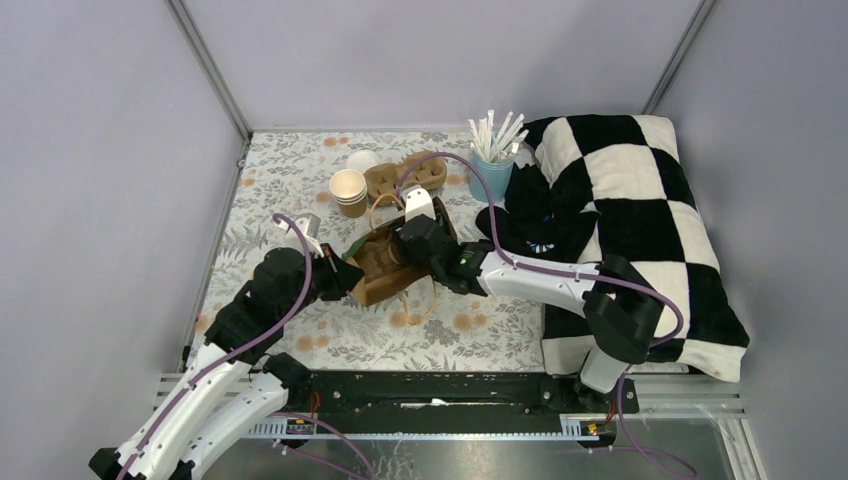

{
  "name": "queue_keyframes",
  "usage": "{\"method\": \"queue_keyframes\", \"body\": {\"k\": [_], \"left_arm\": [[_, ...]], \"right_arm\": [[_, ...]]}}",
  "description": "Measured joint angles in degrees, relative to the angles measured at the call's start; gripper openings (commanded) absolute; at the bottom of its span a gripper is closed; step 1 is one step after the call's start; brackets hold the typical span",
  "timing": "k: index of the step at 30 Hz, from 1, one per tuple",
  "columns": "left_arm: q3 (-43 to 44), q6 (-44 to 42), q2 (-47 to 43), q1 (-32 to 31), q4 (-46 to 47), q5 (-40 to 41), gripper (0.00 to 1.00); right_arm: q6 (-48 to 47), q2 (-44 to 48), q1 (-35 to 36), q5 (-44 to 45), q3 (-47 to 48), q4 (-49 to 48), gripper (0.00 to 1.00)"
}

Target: Pack the takeout coffee

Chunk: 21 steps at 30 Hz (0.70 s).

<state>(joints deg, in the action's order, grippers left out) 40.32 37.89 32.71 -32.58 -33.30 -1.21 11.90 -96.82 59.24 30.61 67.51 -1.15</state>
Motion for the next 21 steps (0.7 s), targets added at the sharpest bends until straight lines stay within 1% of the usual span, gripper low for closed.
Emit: {"method": "queue_keyframes", "body": {"k": [2, 4, 7, 8, 16, 21], "left_arm": [[-0.2, -0.1, 0.0, 0.0, 0.1, 0.0, 0.0], [-0.5, -0.2, 0.0, 0.0, 0.0, -0.1, 0.0], [-0.6, -0.3, 0.0, 0.0, -0.2, -0.1, 0.0], [-0.6, -0.4, 0.0, 0.0, -0.2, -0.1, 0.0], [-0.6, -0.4, 0.0, 0.0, -0.2, -0.1, 0.0], [-0.6, -0.3, 0.3, 0.0, 0.1, -0.1, 0.0]], "right_arm": [[-0.4, -0.5, -0.2, 0.0, -0.1, -1.3, 0.54], [-1.1, -1.1, -0.3, -0.1, -0.2, -2.2, 0.49], [-2.0, -2.1, -0.4, -0.3, -0.2, -3.1, 0.35], [-2.4, -2.2, -0.4, -0.3, -0.2, -3.3, 0.32], [-3.5, -2.3, -0.2, -2.8, 0.2, -3.3, 0.31], [-4.2, -2.3, 1.6, -2.0, 2.4, -0.3, 0.3]]}}
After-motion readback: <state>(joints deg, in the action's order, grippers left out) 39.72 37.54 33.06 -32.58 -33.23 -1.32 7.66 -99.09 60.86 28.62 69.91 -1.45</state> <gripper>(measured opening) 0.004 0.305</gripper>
